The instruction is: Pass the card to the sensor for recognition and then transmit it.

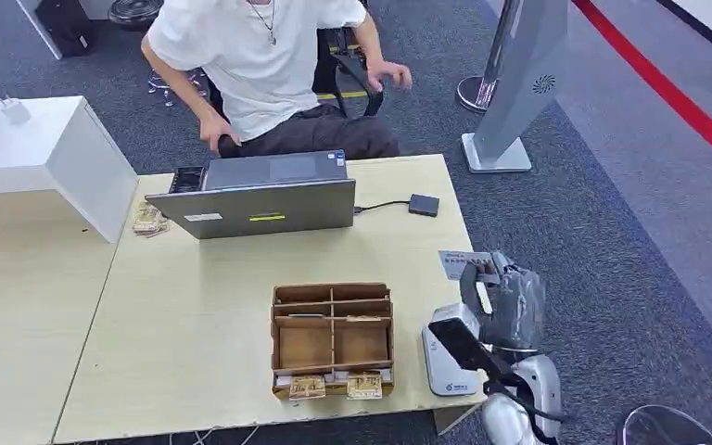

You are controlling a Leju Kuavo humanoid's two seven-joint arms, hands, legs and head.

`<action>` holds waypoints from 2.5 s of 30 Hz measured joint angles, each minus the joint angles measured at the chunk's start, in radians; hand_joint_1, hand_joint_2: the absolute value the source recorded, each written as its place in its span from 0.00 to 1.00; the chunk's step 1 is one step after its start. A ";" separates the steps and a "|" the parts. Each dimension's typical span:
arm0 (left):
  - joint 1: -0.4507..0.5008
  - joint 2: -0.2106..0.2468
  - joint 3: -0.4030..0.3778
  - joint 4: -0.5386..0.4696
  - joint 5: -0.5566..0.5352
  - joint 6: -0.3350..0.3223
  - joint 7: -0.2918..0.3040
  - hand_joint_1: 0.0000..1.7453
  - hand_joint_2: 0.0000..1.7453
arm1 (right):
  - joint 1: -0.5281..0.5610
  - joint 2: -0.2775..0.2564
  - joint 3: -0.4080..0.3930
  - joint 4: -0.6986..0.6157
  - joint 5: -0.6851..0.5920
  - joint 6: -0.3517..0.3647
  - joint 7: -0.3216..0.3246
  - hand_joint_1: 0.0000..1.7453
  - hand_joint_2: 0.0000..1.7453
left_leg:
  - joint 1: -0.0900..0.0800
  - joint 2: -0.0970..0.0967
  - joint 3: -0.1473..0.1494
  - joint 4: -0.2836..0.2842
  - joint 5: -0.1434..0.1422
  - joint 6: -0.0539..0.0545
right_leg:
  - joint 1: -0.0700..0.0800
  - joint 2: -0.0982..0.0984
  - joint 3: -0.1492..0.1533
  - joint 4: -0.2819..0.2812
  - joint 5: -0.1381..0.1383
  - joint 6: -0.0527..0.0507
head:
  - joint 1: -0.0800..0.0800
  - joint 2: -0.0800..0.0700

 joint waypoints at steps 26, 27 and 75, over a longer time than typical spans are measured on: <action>-0.011 -0.013 -0.031 0.000 -0.043 -0.013 -0.011 0.00 0.00 | -0.339 0.094 0.018 0.108 0.595 -0.002 0.099 1.00 1.00 | 0.000 -0.001 -0.001 0.000 0.002 -0.001 | 0.000 0.000 0.000 0.001 0.001 0.000 | 0.000 0.000; -0.011 -0.014 -0.031 0.000 -0.044 -0.014 -0.013 0.00 0.00 | -0.350 0.082 0.040 0.122 0.603 -0.002 0.138 1.00 1.00 | 0.000 -0.001 -0.001 0.000 0.002 0.000 | 0.000 0.000 0.000 0.001 0.001 0.000 | 0.000 0.000; -0.012 -0.025 -0.031 0.000 -0.016 -0.015 -0.017 0.00 0.00 | -0.143 -0.048 0.259 0.114 0.194 -0.003 -0.013 0.00 1.00 | 0.000 -0.001 -0.003 0.000 0.002 -0.001 | 0.000 0.000 -0.003 0.001 0.001 -0.001 | 0.000 0.000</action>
